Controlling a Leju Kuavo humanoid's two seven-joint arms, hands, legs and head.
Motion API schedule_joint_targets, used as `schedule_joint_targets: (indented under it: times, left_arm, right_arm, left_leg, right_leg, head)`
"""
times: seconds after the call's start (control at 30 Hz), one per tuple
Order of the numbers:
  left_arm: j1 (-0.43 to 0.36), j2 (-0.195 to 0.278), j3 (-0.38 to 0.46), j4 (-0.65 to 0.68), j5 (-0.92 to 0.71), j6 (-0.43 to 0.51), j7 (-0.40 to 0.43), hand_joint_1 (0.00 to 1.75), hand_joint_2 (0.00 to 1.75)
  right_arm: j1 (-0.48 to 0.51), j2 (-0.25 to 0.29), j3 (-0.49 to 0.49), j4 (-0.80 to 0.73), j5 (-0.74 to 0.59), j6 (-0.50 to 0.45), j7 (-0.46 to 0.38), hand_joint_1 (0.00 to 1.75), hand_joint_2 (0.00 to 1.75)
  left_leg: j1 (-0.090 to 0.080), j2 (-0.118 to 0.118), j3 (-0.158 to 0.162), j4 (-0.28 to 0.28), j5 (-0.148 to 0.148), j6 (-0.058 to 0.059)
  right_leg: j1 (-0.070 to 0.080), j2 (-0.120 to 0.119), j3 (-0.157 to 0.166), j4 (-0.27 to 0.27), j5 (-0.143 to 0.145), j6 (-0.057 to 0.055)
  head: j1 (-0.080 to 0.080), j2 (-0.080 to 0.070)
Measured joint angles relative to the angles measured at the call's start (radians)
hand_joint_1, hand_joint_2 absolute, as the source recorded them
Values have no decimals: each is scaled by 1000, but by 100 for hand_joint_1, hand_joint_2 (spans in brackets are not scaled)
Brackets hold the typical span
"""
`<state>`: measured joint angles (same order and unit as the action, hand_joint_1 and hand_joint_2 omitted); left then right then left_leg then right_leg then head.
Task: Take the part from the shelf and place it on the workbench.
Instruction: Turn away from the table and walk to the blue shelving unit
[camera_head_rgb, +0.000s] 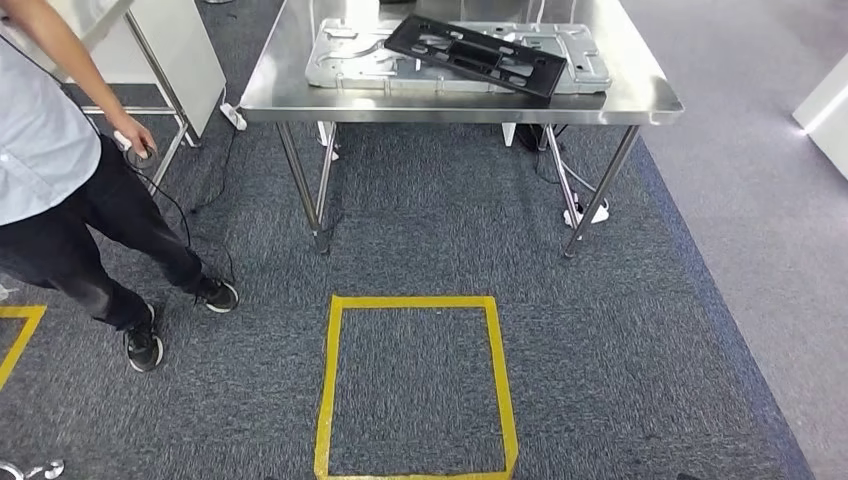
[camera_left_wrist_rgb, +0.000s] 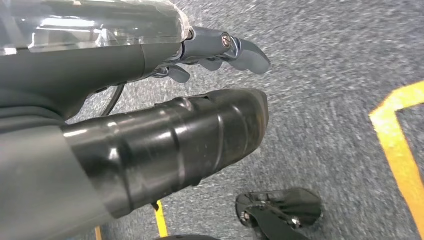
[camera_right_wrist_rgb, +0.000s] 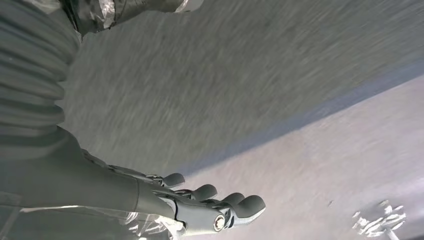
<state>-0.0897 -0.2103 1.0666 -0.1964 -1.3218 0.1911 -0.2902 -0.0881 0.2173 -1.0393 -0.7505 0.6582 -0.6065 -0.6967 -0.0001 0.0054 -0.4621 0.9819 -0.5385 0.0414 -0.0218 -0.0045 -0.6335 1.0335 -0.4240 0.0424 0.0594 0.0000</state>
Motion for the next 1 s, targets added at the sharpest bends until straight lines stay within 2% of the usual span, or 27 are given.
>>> schedule_joint_targets:
  times: [0.03,0.1,0.13,0.17,0.2,0.23,0.27,0.3,0.33,0.37,0.4,0.47,0.5,0.53,0.57,0.63,0.67,0.7,0.73,0.77,0.83,0.87,0.9,0.93,0.97,1.0]
  left_arm:
    - [1,0,1,0,2,0,-1,0,0]
    - [1,0,4,0,4,0,-2,0,0]
    - [1,0,4,0,6,0,-2,0,0]
    - [1,0,5,0,7,0,-3,0,0]
    - [1,0,5,0,8,0,-3,0,0]
    - [2,0,6,0,9,0,-3,0,0]
    - [2,0,6,0,10,0,-3,0,0]
    - [2,-1,6,0,10,0,-3,0,0]
    - [3,-2,6,0,10,0,-4,0,0]
    - [3,-3,6,0,11,0,-4,0,0]
    - [3,-4,6,0,12,0,-6,0,0]
    - [2,-5,7,0,14,1,-11,0,0]
    - [3,-5,7,0,15,1,-13,0,0]
    - [4,-5,8,0,16,2,-14,0,0]
    - [4,-5,8,0,16,2,-14,0,0]
    - [5,-5,10,0,16,2,-14,0,0]
    - [6,-5,11,0,16,2,-14,0,0]
    - [6,-5,11,0,15,2,-13,0,0]
    - [7,-5,11,0,15,2,-13,0,0]
    - [8,-5,12,0,15,2,-12,0,0]
    - [10,-5,12,0,15,3,-12,0,0]
    - [11,-5,12,0,15,3,-12,0,0]
    - [12,-5,12,0,15,3,-12,0,0]
    - [13,-5,13,0,14,3,-11,0,0]
    - [13,-5,13,0,14,3,-11,0,0]
    - [13,-5,13,0,13,3,-10,0,0]
  right_arm:
    - [21,12,46,-54,-36,24,5,0,0]
    - [58,36,129,-162,-72,62,26,0,0]
    - [73,45,163,-208,-76,75,40,0,0]
    - [86,53,193,-247,-76,83,53,0,0]
    - [98,58,220,-281,-74,89,67,0,0]
    - [107,62,243,-307,-72,92,78,0,0]
    - [113,64,261,-323,-68,92,87,0,0]
    - [116,65,276,-331,-66,91,93,0,0]
    - [116,64,286,-333,-66,91,96,0,0]
    - [115,63,293,-329,-66,91,97,0,0]
    - [113,61,298,-319,-66,91,97,0,0]
    - [107,54,300,-279,-68,90,94,0,0]
    - [103,49,300,-249,-69,88,92,0,0]
    - [98,44,298,-220,-69,86,90,0,0]
    - [93,39,297,-187,-69,82,88,0,0]
    - [80,26,290,-114,-64,72,82,0,0]
    - [74,19,285,-74,-60,64,80,0,0]
    - [69,11,279,-34,-55,55,78,0,0]
    - [64,3,273,5,-48,44,76,0,0]
    - [59,-4,268,43,-40,31,77,0,0]
    - [46,-20,258,114,-22,6,88,0,0]
    - [40,-27,253,147,-14,-5,98,0,0]
    - [35,-35,247,181,-8,-13,110,0,0]
    - [32,-41,241,213,-4,-18,123,0,0]
    - [32,-47,234,244,0,-22,137,0,0]
    - [33,-53,227,273,5,-25,154,0,0]
  left_leg:
    - [0,3,-8,-2,10,10]
    - [-4,7,-30,-2,28,24]
    - [-6,8,-41,-1,37,27]
    - [-9,9,-53,1,46,29]
    - [-12,9,-66,5,54,29]
    - [-14,9,-78,9,61,29]
    - [-16,9,-90,13,67,29]
    - [-17,8,-99,16,71,28]
    - [-19,8,-105,19,75,25]
    - [-20,10,-110,21,79,21]
    - [-19,12,-113,22,83,16]
    - [-17,16,-116,23,90,4]
    - [-16,15,-119,29,84,-3]
    - [-14,13,-128,49,64,-9]
    - [-12,9,-143,87,31,-15]
    - [-3,4,-185,208,-49,-28]
    - [2,4,-200,260,-72,-34]
    - [7,4,-201,284,-75,-40]
    - [12,4,-185,271,-59,-46]
    - [18,1,-151,220,-30,-52]
    - [28,-32,-76,93,10,-60]
    - [30,-49,-54,54,18,-59]
    - [30,-62,-47,38,15,-54]
    - [27,-63,-49,40,15,-47]
    - [26,-55,-52,39,16,-39]
    - [26,-46,-53,37,18,-31]
  right_leg:
    - [-1,1,-11,29,-33,3]
    - [-2,2,-44,138,-134,5]
    - [-1,3,-59,202,-173,6]
    - [0,3,-64,249,-188,6]
    - [1,3,-55,268,-181,5]
    - [2,3,-29,252,-157,1]
    - [5,3,13,203,-129,-5]
    - [10,3,66,130,-111,-15]
    - [14,1,115,56,-105,-24]
    - [19,-2,150,-3,-108,-33]
    - [23,-4,169,-39,-115,-39]
    - [24,-4,171,-63,-110,-47]
    - [21,-2,168,-70,-101,-52]
    - [17,1,164,-77,-91,-57]
    - [14,4,160,-82,-82,-60]
    - [13,11,144,-80,-70,-62]
    - [12,16,135,-77,-66,-59]
    - [10,21,127,-72,-64,-57]
    - [6,28,120,-65,-62,-53]
    - [2,36,114,-57,-62,-49]
    - [-5,54,97,-38,-64,-36]
    - [-6,63,88,-30,-64,-28]
    - [-6,72,79,-24,-62,-19]
    - [-5,80,73,-21,-58,-11]
    - [-6,88,70,-21,-55,-4]
    - [-7,85,67,-17,-56,1]
  head:
    - [0,0]
    - [0,0]
    - [0,0]
    - [0,0]
    - [0,0]
    - [0,0]
    - [0,0]
    - [0,0]
    - [-1,0]
    - [-1,0]
    - [-1,0]
    - [0,0]
    - [0,0]
    - [-1,0]
    - [-1,0]
    - [-2,0]
    - [-2,0]
    - [-2,0]
    - [-2,0]
    - [-2,0]
    - [-2,0]
    - [-2,0]
    - [-3,0]
    - [-3,0]
    - [-2,0]
    - [-2,0]
